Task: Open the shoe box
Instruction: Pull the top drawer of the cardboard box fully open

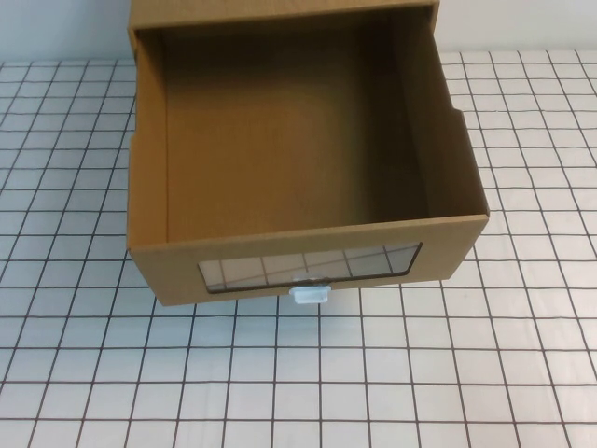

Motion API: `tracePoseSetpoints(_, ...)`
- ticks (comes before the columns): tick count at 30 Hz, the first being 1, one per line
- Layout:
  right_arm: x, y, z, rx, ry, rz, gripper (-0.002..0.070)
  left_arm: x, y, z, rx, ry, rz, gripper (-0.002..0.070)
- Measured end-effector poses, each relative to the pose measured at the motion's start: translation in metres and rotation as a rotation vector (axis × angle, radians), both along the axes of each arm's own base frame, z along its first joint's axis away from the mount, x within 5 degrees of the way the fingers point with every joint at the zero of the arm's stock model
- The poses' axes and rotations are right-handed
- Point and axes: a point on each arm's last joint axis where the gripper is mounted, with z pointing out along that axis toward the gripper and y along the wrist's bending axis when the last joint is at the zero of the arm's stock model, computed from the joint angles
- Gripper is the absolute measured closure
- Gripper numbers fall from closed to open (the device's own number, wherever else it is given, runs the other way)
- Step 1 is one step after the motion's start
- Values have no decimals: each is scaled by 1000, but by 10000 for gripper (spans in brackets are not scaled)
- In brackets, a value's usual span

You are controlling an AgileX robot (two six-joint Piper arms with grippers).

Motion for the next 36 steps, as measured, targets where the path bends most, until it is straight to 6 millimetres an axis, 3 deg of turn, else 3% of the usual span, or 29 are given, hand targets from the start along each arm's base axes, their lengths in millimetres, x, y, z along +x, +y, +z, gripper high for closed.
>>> tracePoseSetpoints(3,1,0,-8,47,8,-3,689,3,1,-11,-13,-6,19,677)
tracePoseSetpoints(11,1,-1,-16,57,25,-5,689,3,0,-17,-3,45,3,677)
tracePoseSetpoints(20,-1,1,-41,-133,254,20,689,3,-2,-23,12,102,-18,677)
tracePoseSetpoints(24,-1,1,-43,-153,266,22,689,3,-3,-24,15,113,-22,677)
tracePoseSetpoints(30,-2,5,-41,174,345,48,689,3,-3,-24,16,115,-23,677)
tracePoseSetpoints(36,-2,6,-40,191,343,56,689,3,-3,-24,16,115,-23,677)
